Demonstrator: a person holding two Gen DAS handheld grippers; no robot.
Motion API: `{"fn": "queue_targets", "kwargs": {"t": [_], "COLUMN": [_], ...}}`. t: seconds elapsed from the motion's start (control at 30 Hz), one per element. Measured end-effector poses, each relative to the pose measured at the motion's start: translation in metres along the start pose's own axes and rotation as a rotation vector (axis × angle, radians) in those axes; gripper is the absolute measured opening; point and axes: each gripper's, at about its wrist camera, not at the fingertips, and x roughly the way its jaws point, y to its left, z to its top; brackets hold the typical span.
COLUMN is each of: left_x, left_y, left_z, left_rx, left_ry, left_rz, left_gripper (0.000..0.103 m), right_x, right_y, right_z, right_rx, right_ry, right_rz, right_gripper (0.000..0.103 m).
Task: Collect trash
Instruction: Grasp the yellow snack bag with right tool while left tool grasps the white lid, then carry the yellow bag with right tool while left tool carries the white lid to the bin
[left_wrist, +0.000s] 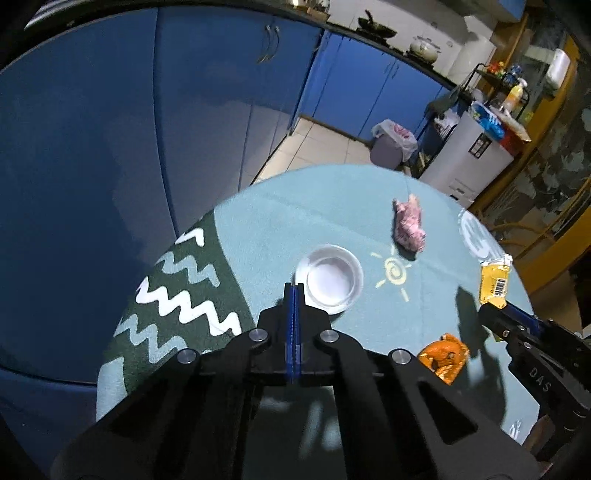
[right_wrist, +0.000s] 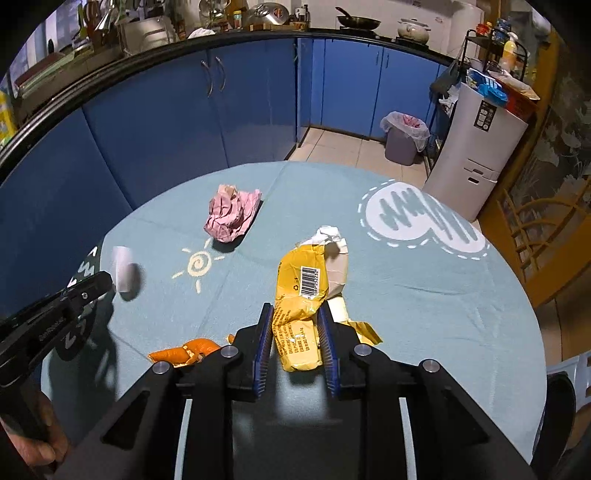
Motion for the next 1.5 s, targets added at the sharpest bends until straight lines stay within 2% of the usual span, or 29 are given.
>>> {"fn": "queue_targets", "kwargs": {"t": [0.07,0.1,0.23,0.3,0.33,0.37,0.43,0.5,0.63,0.73,0.8,0.83,0.87,0.97,1.1,1.5], "left_x": [0.0,0.003,0.009,0.015,0.017,0.017,0.01,0.008,0.024,0.04,0.038,0.037,0.035,0.031,0.022,0.006], "left_y": [-0.003,-0.006,-0.019,-0.024,-0.025,-0.025,-0.028,-0.033,-0.037,-0.037,-0.042,-0.042,-0.041,-0.033,-0.032,-0.074], "left_z": [0.002,0.004,0.011,0.014,0.015,0.015,0.015,0.015,0.015,0.014,0.015,0.015,0.016,0.019,0.02,0.013], "left_rx": [0.005,0.015,0.028,0.038,0.04,0.035,0.039,0.064,0.083,0.098,0.121,0.124,0.121,0.074,0.064,0.14], "left_ry": [0.003,0.02,0.026,0.052,0.058,0.048,-0.017,-0.042,-0.007,0.034,0.021,0.019,0.016,0.024,0.013,-0.014], "left_rz": [0.003,-0.019,0.01,0.089,0.103,0.092,0.087,0.109,0.139,0.18,0.204,0.208,0.211,0.154,0.145,0.114], "left_gripper": [0.0,0.0,0.007,0.028,0.07,0.095,0.099,0.099,0.099,0.091,0.076,0.056,0.041,0.041,0.041,0.041], "right_x": [-0.001,-0.002,-0.007,-0.009,-0.01,-0.01,-0.01,-0.008,-0.005,-0.004,-0.004,-0.004,-0.004,-0.006,-0.012,-0.04], "right_y": [-0.003,-0.004,-0.007,-0.008,-0.008,-0.009,-0.009,-0.012,-0.014,-0.015,-0.017,-0.018,-0.02,-0.022,-0.021,-0.04], "right_z": [0.0,0.0,-0.001,-0.001,-0.003,-0.003,-0.003,-0.003,-0.002,-0.001,0.0,-0.001,-0.001,0.0,0.0,-0.012], "right_rx": [0.007,0.01,0.012,0.005,0.005,0.005,0.007,0.014,0.031,0.036,0.042,0.046,0.054,0.061,0.059,0.088], "right_ry": [-0.003,-0.005,-0.016,-0.02,-0.021,-0.022,-0.022,-0.019,-0.013,-0.01,-0.008,-0.008,-0.007,-0.013,-0.03,-0.063], "right_rz": [0.004,0.006,0.01,0.007,0.007,0.007,0.005,0.009,0.019,0.021,0.023,0.025,0.029,0.029,0.024,0.001], "right_gripper": [0.024,0.024,0.024,0.024,0.024,0.024,0.024,0.024,0.024,0.024,0.024,0.024,0.024,0.024,0.024,0.024]}}
